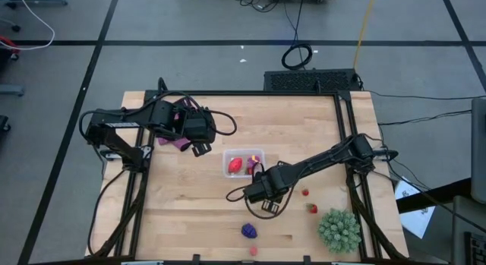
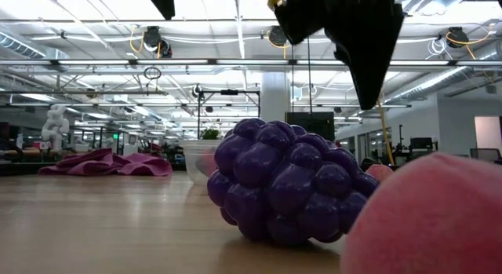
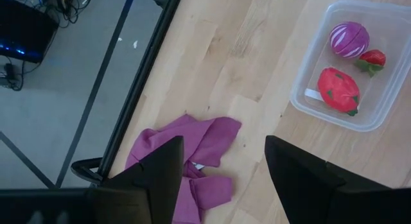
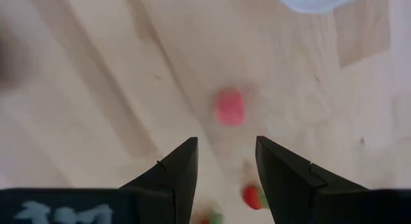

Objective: Pick and placing Produce into tupperware
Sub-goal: Put the top pink peach into the transparent bin

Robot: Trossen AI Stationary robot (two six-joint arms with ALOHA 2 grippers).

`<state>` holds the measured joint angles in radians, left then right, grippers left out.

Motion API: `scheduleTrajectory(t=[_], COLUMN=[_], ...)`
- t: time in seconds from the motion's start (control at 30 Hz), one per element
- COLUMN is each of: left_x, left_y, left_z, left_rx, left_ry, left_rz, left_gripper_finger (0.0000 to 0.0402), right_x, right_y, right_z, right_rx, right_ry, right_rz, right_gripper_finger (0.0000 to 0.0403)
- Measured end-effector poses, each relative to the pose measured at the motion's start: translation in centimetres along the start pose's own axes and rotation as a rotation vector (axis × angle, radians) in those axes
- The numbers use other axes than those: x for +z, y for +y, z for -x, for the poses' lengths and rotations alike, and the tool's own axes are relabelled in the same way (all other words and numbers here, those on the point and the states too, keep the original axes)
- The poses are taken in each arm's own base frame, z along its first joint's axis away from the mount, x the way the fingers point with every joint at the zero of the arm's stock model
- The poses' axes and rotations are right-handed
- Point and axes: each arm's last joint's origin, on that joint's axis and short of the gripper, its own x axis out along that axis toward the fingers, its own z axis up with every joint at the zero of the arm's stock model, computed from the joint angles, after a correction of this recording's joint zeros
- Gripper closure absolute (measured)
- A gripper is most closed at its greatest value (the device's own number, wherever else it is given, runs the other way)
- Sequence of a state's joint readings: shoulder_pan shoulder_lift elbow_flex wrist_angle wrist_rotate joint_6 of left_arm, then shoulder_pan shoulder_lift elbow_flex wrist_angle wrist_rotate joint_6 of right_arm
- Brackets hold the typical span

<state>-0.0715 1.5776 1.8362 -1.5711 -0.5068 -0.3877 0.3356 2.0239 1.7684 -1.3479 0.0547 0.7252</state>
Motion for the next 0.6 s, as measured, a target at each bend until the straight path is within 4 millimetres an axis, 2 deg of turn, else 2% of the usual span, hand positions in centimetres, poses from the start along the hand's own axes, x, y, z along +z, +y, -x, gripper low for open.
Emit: scheduleTrajectory(t=[0.33,0.6], left_x=[0.0,0.0], left_y=[0.0,0.0], left_z=[0.0,0.0], left_rx=[0.000,0.000], left_ry=[0.000,0.000], left_rz=[0.000,0.002], left_gripper_finger=[0.0179,0.0179], right_x=[0.4,0.6], right_y=[-0.8,-1.0], right_z=[-2.6,-2.5], right_rx=[-0.004,0.000], right_ry=[0.015,0.012], right_rz=[0.063,0.103], right_gripper_finger=[0.0254,0.0254])
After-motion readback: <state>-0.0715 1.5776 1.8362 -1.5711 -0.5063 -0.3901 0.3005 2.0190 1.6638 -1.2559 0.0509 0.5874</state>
